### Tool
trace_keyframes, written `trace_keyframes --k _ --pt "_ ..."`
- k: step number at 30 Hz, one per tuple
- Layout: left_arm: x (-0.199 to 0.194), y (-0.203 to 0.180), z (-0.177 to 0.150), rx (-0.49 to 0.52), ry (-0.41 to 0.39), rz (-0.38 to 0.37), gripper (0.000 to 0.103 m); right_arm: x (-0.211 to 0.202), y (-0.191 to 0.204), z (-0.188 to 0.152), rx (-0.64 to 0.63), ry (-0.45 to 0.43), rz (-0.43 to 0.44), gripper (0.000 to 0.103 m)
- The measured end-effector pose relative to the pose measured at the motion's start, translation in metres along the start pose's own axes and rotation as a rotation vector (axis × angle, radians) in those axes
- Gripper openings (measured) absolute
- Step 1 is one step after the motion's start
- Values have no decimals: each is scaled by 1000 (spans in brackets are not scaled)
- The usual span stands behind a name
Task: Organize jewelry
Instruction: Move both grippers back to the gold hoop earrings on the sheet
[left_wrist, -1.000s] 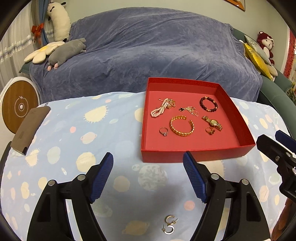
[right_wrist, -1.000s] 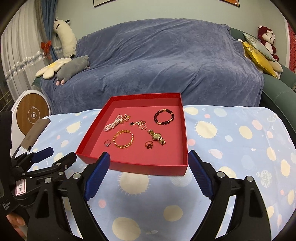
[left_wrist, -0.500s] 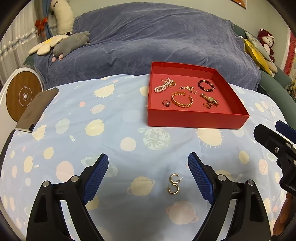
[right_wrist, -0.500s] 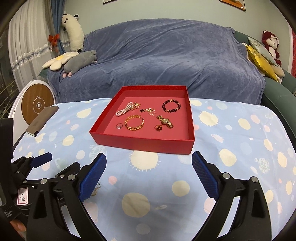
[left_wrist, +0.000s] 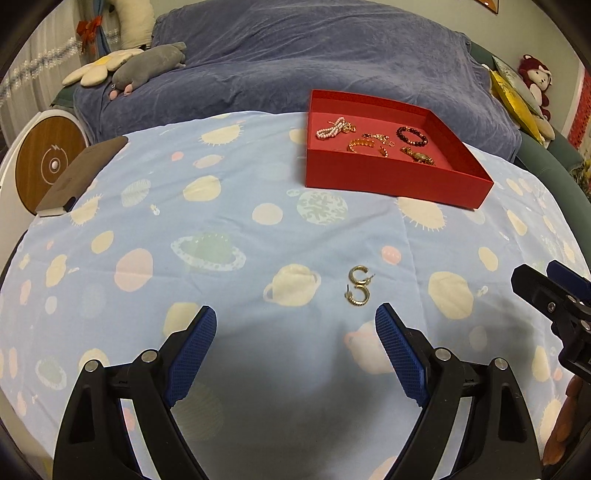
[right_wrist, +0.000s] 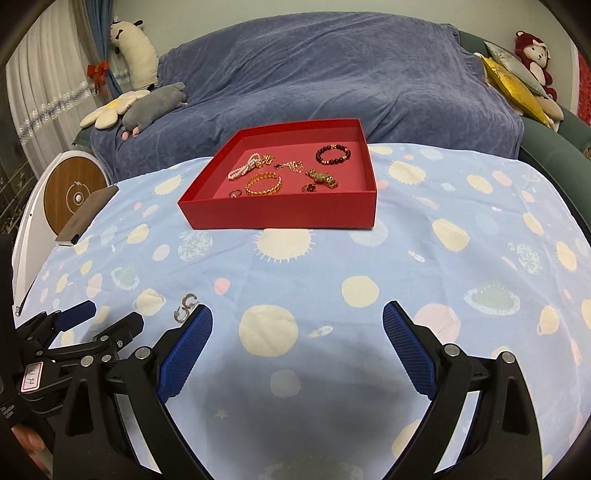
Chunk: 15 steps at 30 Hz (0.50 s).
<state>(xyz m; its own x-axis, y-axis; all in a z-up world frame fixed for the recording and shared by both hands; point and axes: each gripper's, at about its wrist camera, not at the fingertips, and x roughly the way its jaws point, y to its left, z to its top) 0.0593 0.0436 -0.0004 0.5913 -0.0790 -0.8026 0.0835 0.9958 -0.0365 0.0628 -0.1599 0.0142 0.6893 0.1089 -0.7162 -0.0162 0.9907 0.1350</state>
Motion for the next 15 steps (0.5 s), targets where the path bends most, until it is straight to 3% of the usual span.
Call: trace_keyframes --k 7,15 --pt "7 -7 -14 43 4 1 85 5 5 -8 -39 14 -9 91" --pt "22 -24 -9 74 -8 -16 83 11 7 -7 -37 12 -15 91"
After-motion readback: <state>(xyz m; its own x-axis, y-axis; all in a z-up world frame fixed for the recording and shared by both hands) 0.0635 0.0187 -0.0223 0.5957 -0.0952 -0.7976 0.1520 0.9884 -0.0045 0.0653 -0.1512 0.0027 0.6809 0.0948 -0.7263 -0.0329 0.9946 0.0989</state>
